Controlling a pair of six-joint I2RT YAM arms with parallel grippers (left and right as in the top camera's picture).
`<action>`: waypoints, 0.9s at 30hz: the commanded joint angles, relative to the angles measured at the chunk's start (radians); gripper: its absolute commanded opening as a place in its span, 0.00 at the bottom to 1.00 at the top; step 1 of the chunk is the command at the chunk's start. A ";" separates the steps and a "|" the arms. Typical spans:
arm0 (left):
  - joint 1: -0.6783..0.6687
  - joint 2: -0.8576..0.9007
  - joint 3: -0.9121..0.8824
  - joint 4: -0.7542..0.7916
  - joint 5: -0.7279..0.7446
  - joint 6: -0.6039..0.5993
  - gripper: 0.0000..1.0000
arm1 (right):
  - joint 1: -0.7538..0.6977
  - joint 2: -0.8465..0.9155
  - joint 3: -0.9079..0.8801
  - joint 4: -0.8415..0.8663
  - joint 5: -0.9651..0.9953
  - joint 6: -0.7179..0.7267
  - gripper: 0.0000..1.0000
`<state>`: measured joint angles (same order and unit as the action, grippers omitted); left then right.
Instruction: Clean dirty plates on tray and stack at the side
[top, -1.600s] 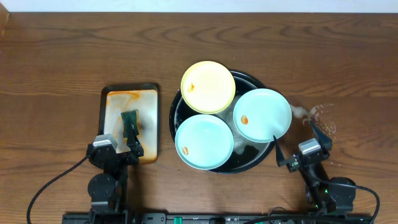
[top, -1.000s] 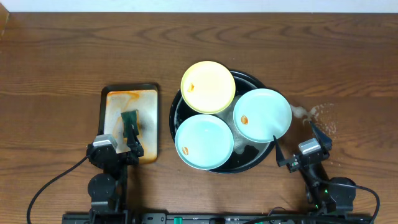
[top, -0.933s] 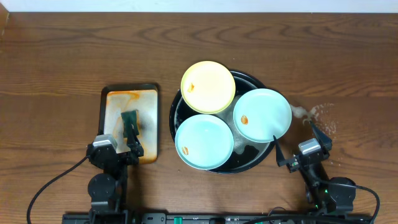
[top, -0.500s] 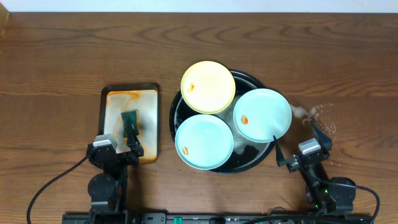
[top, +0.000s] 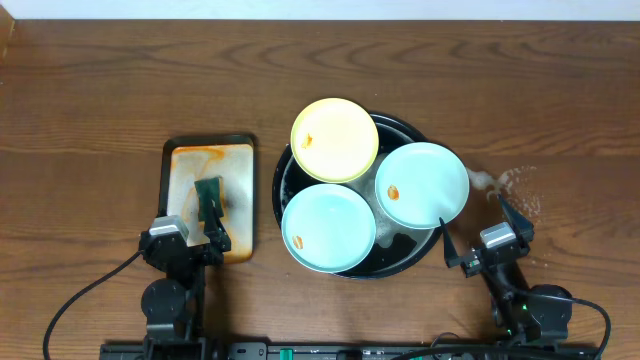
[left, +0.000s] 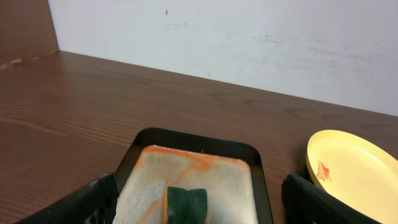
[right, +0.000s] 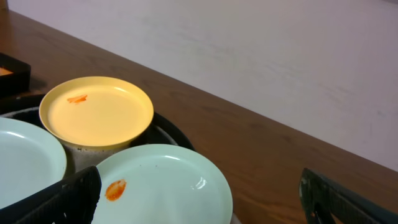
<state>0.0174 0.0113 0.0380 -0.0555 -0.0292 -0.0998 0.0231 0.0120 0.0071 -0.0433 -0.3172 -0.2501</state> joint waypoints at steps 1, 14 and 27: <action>-0.004 -0.007 -0.034 -0.013 -0.005 0.010 0.85 | -0.003 -0.003 -0.002 -0.005 0.002 0.002 0.99; -0.004 -0.007 -0.034 -0.013 -0.005 0.010 0.85 | -0.003 -0.003 -0.002 -0.005 0.002 0.002 0.99; -0.003 -0.007 -0.034 -0.002 -0.011 0.013 0.85 | -0.003 -0.003 -0.002 0.012 0.018 -0.059 0.99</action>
<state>0.0174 0.0109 0.0380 -0.0540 -0.0296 -0.0998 0.0231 0.0120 0.0071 -0.0353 -0.3149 -0.2649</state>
